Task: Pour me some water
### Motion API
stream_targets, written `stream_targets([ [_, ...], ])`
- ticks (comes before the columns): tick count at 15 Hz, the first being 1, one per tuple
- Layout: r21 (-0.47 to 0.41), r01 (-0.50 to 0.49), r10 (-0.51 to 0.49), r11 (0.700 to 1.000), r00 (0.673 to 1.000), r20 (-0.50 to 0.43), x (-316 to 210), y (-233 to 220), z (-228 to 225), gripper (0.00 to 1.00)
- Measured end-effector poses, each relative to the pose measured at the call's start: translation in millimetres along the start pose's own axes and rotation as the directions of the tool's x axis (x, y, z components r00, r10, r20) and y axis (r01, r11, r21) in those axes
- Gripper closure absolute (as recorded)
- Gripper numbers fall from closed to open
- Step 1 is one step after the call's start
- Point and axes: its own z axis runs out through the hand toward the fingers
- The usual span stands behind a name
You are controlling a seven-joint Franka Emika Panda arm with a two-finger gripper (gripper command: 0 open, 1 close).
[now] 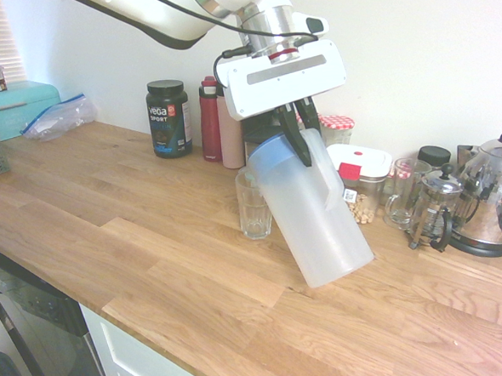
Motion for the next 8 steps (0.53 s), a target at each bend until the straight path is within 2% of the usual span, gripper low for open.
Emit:
stream_targets([
  [5, -0.029, 0.013, -0.013, 1.0, 1.0, 0.009, 9.9, -15.0, -5.9, 1.0],
  [8, -0.025, -0.004, 0.004, 1.0, 1.0, -0.001, 8.5, -9.0, -20.2, 1.0],
])
